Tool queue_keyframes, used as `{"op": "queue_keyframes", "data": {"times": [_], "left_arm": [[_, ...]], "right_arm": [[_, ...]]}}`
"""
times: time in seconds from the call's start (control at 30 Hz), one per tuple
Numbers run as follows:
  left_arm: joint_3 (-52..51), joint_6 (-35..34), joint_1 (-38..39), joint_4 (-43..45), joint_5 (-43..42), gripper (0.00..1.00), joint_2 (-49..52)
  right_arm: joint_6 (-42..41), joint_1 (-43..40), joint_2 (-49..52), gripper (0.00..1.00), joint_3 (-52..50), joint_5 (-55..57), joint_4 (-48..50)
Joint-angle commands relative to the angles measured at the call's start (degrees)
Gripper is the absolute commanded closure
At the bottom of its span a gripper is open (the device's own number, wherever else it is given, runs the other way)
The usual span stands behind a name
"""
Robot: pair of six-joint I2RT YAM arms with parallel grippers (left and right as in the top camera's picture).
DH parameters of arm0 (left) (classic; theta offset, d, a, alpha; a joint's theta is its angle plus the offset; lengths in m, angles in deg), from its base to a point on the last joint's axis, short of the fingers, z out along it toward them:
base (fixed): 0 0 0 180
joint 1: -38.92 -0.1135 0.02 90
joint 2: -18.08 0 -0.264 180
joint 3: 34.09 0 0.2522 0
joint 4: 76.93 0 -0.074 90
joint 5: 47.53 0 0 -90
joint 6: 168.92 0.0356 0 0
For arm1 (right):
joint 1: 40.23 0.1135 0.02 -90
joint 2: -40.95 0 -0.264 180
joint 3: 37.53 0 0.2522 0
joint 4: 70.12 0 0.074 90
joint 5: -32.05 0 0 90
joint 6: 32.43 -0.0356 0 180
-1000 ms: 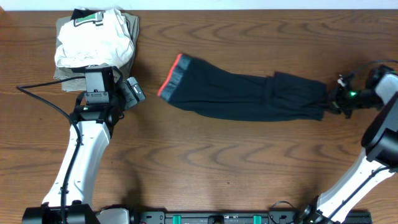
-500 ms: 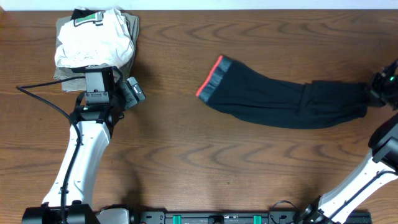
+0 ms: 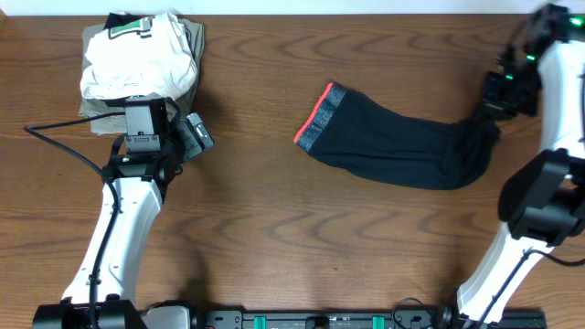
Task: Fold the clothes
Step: 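Carry the folded end over to the waistband and press it down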
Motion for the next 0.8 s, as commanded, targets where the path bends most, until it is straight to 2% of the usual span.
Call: {"op": "queue_keyframes", "data": {"times": [0.0,0.33,0.77], "left_arm": [[-0.4,0.3,-0.3,-0.1,0.1,0.02,-0.2],[-0.4,0.3,-0.3,-0.1,0.1,0.02,-0.2],[-0.4,0.3,-0.3,-0.2,0.1,0.02,-0.2]], "right_arm": [[-3.9,5.1,-3.3,0.99,1.4,0.3,0.1],[-11.1,17.0,-3.4,0.99,1.4,0.1,2.9],[-15.0,25.4,-3.4,0.99,1.4,-1.4,5.6]]}}
